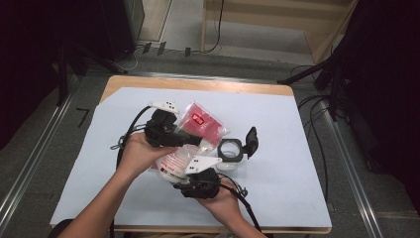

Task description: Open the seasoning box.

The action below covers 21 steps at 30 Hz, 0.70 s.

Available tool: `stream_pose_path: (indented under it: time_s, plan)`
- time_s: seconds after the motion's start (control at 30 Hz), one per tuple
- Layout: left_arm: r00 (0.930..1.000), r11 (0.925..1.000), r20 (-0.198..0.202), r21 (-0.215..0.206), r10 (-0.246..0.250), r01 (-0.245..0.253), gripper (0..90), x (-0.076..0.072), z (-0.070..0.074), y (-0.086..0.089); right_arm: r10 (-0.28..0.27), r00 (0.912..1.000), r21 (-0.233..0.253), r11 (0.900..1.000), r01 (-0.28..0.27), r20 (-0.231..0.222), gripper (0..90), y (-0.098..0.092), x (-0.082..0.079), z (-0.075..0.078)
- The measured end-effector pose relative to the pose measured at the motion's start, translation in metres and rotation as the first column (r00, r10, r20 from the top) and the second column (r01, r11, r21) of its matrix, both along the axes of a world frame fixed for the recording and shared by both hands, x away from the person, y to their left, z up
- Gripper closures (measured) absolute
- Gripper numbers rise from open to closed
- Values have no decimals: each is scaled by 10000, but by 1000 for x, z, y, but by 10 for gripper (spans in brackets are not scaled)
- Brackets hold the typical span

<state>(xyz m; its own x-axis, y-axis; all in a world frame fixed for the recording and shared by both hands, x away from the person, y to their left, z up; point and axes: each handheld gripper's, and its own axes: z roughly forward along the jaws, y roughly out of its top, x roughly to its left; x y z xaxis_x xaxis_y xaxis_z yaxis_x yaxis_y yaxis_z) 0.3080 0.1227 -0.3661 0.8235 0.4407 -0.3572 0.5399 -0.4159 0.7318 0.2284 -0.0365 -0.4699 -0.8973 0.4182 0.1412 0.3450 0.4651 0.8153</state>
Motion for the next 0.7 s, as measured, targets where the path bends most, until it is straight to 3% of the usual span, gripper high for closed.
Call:
stream_pose_path:
  time_s: [0.1,0.17,0.27,0.43,0.5,0.7]
  plan:
    - [9998,9995,-28,223,-209,210,782,1,3,2,61,9999,-51,10000,-61,84,609,-1,0,0]
    - [9992,9992,224,240,-328,323,774,0,4,4,143,9998,-12,9999,-142,129,611,-1,0,1]
    - [9994,9996,222,84,-269,267,761,1,3,3,197,9998,182,9996,-196,-13,609,-2,0,3]
    - [9996,9999,-266,126,-19,22,751,2,-1,-3,141,9998,218,9997,-138,-137,612,-3,0,5]
    - [9987,9994,-490,324,151,-135,756,2,-1,-5,220,9995,187,9996,-215,-238,621,-4,-1,5]
    - [9983,9961,-483,827,337,-296,770,1,-1,-15,103,9999,-96,9999,-102,18,618,1,-6,5]
